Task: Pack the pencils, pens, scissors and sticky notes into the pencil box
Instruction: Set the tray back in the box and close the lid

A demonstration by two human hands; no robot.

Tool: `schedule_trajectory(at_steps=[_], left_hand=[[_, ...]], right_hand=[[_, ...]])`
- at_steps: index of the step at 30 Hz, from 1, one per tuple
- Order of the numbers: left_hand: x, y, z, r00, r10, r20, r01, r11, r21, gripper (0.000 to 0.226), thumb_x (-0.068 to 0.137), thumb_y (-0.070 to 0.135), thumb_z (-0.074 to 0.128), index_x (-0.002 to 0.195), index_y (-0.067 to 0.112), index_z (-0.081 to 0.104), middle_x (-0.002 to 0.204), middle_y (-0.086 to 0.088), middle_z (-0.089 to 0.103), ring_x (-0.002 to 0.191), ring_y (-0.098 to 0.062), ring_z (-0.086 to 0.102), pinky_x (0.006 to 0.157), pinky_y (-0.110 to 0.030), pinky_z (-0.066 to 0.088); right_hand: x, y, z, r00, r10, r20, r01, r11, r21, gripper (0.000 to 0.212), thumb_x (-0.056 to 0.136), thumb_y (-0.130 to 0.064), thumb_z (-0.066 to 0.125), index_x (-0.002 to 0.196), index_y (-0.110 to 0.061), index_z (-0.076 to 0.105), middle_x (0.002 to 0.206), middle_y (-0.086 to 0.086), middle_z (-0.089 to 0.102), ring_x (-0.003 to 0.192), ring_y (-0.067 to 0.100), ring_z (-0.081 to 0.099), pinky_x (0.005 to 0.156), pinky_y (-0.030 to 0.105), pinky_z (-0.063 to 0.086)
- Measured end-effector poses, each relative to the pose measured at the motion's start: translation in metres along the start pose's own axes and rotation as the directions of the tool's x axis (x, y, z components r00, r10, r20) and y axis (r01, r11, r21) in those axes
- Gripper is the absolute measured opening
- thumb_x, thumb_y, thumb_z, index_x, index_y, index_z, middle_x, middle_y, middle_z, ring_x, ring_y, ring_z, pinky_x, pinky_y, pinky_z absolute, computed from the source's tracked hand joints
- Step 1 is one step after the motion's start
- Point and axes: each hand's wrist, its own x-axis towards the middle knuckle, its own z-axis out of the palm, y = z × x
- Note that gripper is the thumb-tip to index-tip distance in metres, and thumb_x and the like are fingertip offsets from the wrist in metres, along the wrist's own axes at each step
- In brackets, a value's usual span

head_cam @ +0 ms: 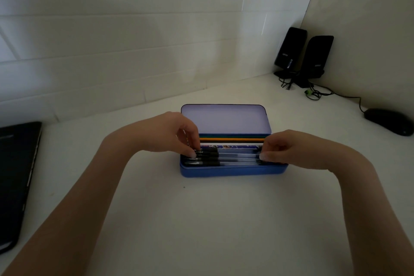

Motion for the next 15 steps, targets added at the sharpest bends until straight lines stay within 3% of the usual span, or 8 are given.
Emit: schedule_trajectory(at_steps=[3, 7, 15], left_hand=[[0.0004, -0.0004, 0.0001, 1.000, 0.009, 0.002, -0.009, 1.000, 0.006, 0.013, 0.071, 0.022, 0.078, 0.082, 0.024, 0.072, 0.076, 0.011, 0.071, 0.075, -0.006, 0.067, 0.077, -0.026, 0.053], [-0.0008, -0.0017, -0.0014, 0.999, 0.031, -0.023, -0.031, 0.999, 0.009, 0.005, 0.079, 0.021, 0.071, 0.083, 0.022, 0.073, 0.082, 0.009, 0.073, 0.079, -0.003, 0.067, 0.079, -0.021, 0.051], [-0.0027, -0.0024, -0.0037, 0.999, 0.032, -0.015, -0.032, 0.999, -0.020, 0.006, 0.076, 0.016, 0.074, 0.081, 0.018, 0.073, 0.082, 0.005, 0.074, 0.075, -0.001, 0.066, 0.076, -0.017, 0.049]], right_hand=[[0.0018, 0.0006, 0.0006, 1.000, -0.012, -0.006, 0.012, 1.000, -0.013, 0.016, 0.081, -0.033, 0.067, 0.068, -0.030, 0.059, 0.075, -0.001, 0.061, 0.065, 0.010, 0.049, 0.063, 0.023, 0.039], [0.0052, -0.0018, 0.0036, 0.999, -0.014, -0.028, 0.013, 0.999, -0.044, 0.019, 0.082, -0.033, 0.067, 0.066, -0.028, 0.057, 0.067, -0.008, 0.055, 0.061, 0.007, 0.046, 0.058, 0.018, 0.035], [0.0044, -0.0041, 0.0027, 0.999, 0.045, -0.013, -0.046, 0.999, -0.015, 0.021, 0.074, -0.038, 0.074, 0.077, -0.017, 0.069, 0.069, -0.005, 0.060, 0.062, 0.008, 0.049, 0.058, 0.019, 0.038]])
